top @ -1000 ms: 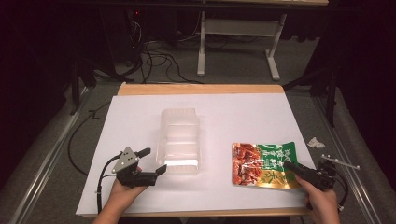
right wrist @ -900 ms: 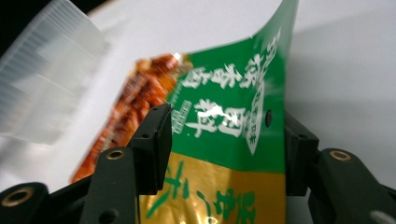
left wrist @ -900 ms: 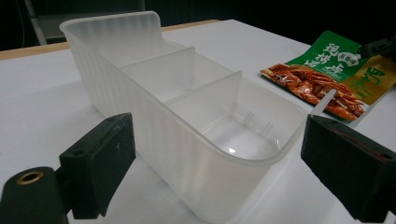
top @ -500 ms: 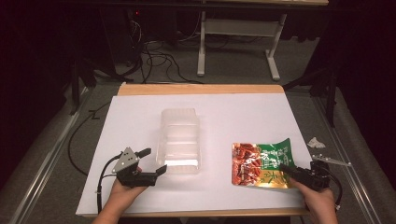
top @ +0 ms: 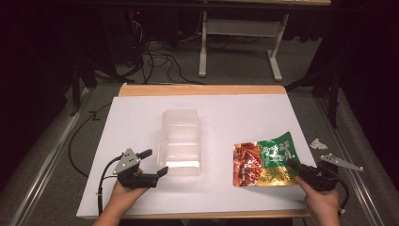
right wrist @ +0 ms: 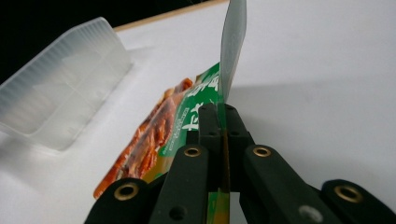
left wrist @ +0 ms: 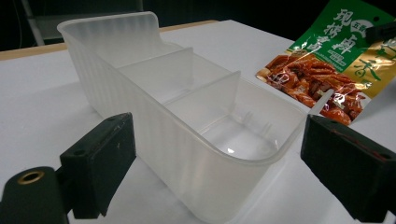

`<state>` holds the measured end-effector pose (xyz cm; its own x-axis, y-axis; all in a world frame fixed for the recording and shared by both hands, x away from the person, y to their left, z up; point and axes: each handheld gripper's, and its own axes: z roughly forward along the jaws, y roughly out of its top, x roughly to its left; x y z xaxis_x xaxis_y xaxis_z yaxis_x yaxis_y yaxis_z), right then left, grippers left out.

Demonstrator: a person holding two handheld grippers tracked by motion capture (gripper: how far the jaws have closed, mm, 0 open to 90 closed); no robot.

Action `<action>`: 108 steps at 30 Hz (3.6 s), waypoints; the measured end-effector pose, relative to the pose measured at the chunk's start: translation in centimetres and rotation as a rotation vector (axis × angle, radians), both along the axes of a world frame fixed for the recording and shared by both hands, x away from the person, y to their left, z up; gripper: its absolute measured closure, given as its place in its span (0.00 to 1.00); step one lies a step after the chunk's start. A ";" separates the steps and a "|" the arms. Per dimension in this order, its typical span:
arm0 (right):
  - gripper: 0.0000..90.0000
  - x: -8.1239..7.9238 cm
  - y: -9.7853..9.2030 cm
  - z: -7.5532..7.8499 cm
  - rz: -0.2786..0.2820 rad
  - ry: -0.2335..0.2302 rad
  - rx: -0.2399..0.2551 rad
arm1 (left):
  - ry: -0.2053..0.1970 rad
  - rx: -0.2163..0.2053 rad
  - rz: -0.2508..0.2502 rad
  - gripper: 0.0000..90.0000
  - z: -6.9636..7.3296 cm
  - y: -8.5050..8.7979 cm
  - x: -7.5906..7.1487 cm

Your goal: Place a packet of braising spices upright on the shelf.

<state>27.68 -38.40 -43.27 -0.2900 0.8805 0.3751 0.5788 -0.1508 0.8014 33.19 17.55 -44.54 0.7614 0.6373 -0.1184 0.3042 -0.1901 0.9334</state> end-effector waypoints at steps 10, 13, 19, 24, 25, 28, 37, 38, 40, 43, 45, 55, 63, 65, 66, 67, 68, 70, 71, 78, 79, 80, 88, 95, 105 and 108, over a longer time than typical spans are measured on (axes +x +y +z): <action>1.00 -0.2 1.2 1.8 0.028 -0.132 0.014 | -0.002 0.008 -0.004 0.12 -0.1 0.0 -0.1; 1.00 -0.1 1.9 2.7 0.046 -0.182 0.003 | -0.005 0.022 -0.005 0.12 -0.1 0.0 -0.4; 1.00 -0.2 2.9 4.3 0.060 -0.269 -0.014 | -0.009 0.037 0.002 0.12 -0.2 0.5 -0.9; 1.00 -0.3 3.3 5.7 0.068 -0.320 -0.024 | -0.005 0.037 0.014 0.12 -0.2 1.0 -1.2; 1.00 -0.3 3.3 6.0 0.074 -0.327 -0.022 | -0.005 0.037 0.017 0.12 -0.3 1.1 -1.2; 1.00 -0.6 3.6 7.0 0.078 -0.351 -0.037 | -0.007 0.035 0.020 0.12 -0.2 1.2 -1.3; 1.00 -1.4 4.1 8.8 0.049 -0.404 -0.121 | -0.006 0.038 0.018 0.12 -0.3 1.2 -1.3; 1.00 -1.4 4.0 8.8 0.039 -0.403 -0.124 | -0.006 0.038 0.018 0.12 -0.3 1.2 -1.3; 1.00 -1.4 3.7 8.8 0.028 -0.392 -0.125 | -0.006 0.036 0.019 0.12 -0.3 1.2 -1.3; 1.00 -1.4 3.3 8.9 0.016 -0.384 -0.128 | -0.007 0.036 0.018 0.12 -0.3 1.2 -1.3; 1.00 -1.4 3.0 9.0 0.011 -0.380 -0.108 | -0.006 0.036 0.016 0.12 -0.3 1.2 -1.3; 1.00 -1.4 3.0 9.2 -0.011 -0.365 -0.133 | -0.006 0.039 0.013 0.12 -0.3 1.2 -1.3; 0.97 -0.6 3.5 8.2 0.010 -0.361 -0.124 | -0.008 0.040 0.013 0.12 -0.3 1.2 -1.3; 0.95 -0.3 3.6 8.0 0.012 -0.358 -0.111 | -0.006 0.038 0.011 0.12 -0.3 1.2 -1.3; 0.95 -0.2 3.6 7.9 0.019 -0.358 -0.111 | -0.006 0.038 0.011 0.12 -0.3 1.2 -1.3; 0.95 -0.2 3.6 7.9 0.019 -0.358 -0.111 | -0.005 0.038 0.010 0.12 -0.3 1.1 -1.3; 0.94 -0.1 3.6 7.8 0.019 -0.353 -0.118 | -0.005 0.038 0.009 0.12 -0.3 1.1 -1.3; 0.92 0.4 3.5 7.2 0.017 -0.335 -0.117 | -0.005 0.039 0.008 0.12 -0.3 1.1 -1.3; 0.92 0.6 3.4 7.0 0.018 -0.329 -0.115 | -0.004 0.037 0.009 0.12 -0.3 1.1 -1.3; 0.85 1.3 3.0 5.7 0.021 -0.301 -0.110 | -0.002 0.039 0.006 0.12 -0.3 1.1 -1.3; 0.84 1.4 3.1 5.6 0.019 -0.295 -0.110 | -0.002 0.040 0.006 0.12 -0.3 1.1 -1.3; 0.83 1.4 3.1 5.5 0.020 -0.294 -0.112 | -0.002 0.040 0.006 0.12 -0.3 1.1 -1.3; 0.80 1.5 3.4 4.8 0.015 -0.282 -0.122 | -0.007 0.035 0.009 0.12 -0.2 1.2 -1.3; 0.86 1.0 3.8 3.3 0.006 -0.255 -0.140 | -0.013 0.029 0.009 0.12 -0.1 1.4 -1.4; 1.00 1.0 3.5 3.2 -0.062 -0.236 -0.142 | -0.015 0.029 0.008 0.12 -0.1 1.4 -1.4; 1.00 1.2 3.1 3.2 -0.065 -0.233 -0.131 | -0.014 0.034 0.007 0.12 -0.1 1.3 -1.4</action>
<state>28.86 -35.33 -40.08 -0.2962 0.9366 0.1870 0.3690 -0.0683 0.9269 31.78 18.88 -44.65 0.7582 0.6463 -0.0863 0.2931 -0.2196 0.9305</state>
